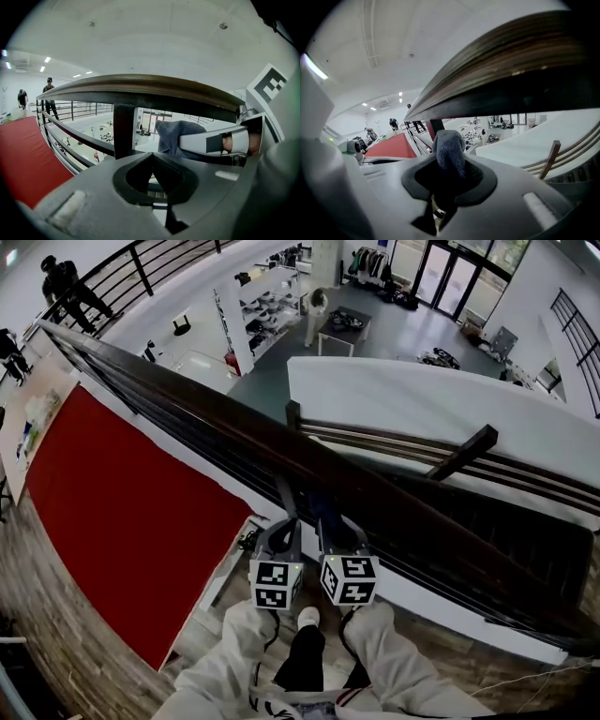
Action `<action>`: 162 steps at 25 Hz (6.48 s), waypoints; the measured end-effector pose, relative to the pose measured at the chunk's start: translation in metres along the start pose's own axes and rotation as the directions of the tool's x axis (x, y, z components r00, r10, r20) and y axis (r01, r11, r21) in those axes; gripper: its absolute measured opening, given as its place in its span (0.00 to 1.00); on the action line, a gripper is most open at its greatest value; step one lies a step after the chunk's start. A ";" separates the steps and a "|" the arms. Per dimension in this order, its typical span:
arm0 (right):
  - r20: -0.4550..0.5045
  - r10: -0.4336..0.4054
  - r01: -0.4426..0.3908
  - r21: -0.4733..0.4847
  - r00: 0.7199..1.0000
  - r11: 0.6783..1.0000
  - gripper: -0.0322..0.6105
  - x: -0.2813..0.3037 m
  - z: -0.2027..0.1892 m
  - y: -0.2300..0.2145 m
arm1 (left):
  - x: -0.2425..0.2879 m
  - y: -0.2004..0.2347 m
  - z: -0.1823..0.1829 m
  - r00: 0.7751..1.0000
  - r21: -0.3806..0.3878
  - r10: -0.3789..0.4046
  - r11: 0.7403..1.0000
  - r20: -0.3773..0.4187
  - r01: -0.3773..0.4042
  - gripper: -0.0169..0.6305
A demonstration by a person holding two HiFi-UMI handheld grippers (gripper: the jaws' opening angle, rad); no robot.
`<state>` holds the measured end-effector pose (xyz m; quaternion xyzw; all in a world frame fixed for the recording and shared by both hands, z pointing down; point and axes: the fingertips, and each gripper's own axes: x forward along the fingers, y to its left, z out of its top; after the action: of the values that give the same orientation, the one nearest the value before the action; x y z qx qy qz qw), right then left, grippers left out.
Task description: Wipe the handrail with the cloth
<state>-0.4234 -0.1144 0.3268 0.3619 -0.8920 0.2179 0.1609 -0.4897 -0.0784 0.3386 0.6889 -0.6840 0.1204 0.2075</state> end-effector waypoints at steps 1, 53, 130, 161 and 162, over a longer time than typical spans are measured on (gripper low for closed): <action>-0.008 0.002 -0.002 0.007 1.000 1.000 0.16 0.009 -0.003 0.004 | 0.002 0.007 -0.003 1.000 -0.007 -0.002 1.000 -0.008 0.002 0.03; -0.067 -0.207 0.214 0.114 0.976 0.970 0.16 -0.050 -0.063 -0.130 | 0.041 -0.142 -0.033 0.969 0.065 -0.235 0.968 -0.081 0.241 0.03; 0.004 -0.707 0.650 0.391 0.707 0.652 0.16 -0.552 -0.184 -0.576 | 0.025 -0.795 -0.145 0.640 0.186 -0.710 0.614 -0.294 0.767 0.03; 0.008 -0.855 0.758 0.459 0.519 0.464 0.16 -0.721 -0.225 -0.717 | 0.008 -0.996 -0.178 0.457 0.175 -0.814 0.422 -0.358 0.889 0.03; 0.006 -0.860 0.762 0.459 0.511 0.456 0.16 -0.727 -0.227 -0.721 | 0.008 -1.000 -0.179 0.452 0.174 -0.817 0.417 -0.358 0.892 0.03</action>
<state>0.6208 -0.0455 0.3932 0.7927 -0.5546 0.2457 0.0604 0.5240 -0.0265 0.3789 0.9476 -0.1750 0.1867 0.1914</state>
